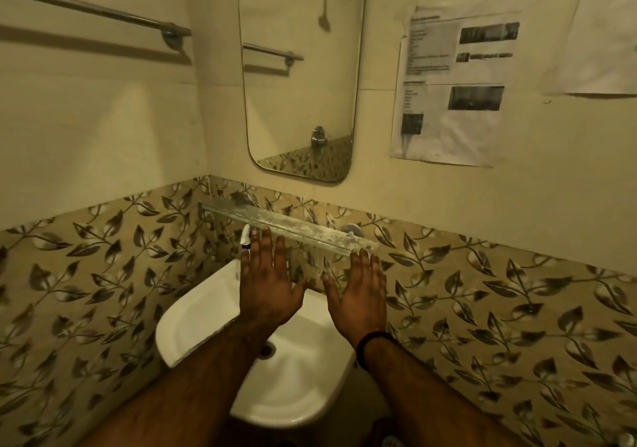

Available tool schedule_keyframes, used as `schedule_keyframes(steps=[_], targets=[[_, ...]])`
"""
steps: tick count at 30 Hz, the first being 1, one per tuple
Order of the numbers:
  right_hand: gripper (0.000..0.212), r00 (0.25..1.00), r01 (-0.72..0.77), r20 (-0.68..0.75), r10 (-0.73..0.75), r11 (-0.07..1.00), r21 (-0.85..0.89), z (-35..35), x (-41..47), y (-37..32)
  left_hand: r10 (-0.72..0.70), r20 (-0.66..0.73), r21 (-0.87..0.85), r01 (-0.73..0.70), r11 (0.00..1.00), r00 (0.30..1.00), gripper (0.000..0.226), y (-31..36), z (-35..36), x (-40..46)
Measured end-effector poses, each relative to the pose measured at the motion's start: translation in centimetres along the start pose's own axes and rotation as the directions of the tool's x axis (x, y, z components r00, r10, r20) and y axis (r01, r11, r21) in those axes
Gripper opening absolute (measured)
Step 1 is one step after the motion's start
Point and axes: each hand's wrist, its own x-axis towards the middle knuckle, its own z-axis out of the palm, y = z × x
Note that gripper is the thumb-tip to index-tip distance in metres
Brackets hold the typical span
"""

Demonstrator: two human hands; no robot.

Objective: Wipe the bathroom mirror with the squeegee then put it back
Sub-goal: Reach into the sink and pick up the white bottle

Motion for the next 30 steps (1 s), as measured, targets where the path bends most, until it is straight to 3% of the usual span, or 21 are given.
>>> schedule_keyframes(steps=[7,14,22,30], targets=[[0.077,0.998,0.061,0.031,-0.062,0.998,0.023,2.8,2.2,-2.6,-0.028,-0.014,0.001,0.028,1.000,1.000,0.096,-3.2,1.5,2.3],[0.063,0.988,0.077,0.125,-0.086,0.994,0.077,9.5,4.3,-5.1,-0.137,0.109,0.006,0.138,0.990,0.984,0.093,-9.2,6.8,4.4],[0.055,0.924,0.089,0.365,-0.115,0.992,0.087,19.1,8.4,-6.6,-0.259,0.231,-0.004,0.267,0.964,0.938,0.085,-15.8,13.8,7.4],[0.043,0.902,0.219,0.386,-0.194,0.976,-0.020,26.0,14.8,-8.9,-0.313,0.269,-0.029,0.333,0.943,0.911,0.086,-18.9,19.4,11.0]])
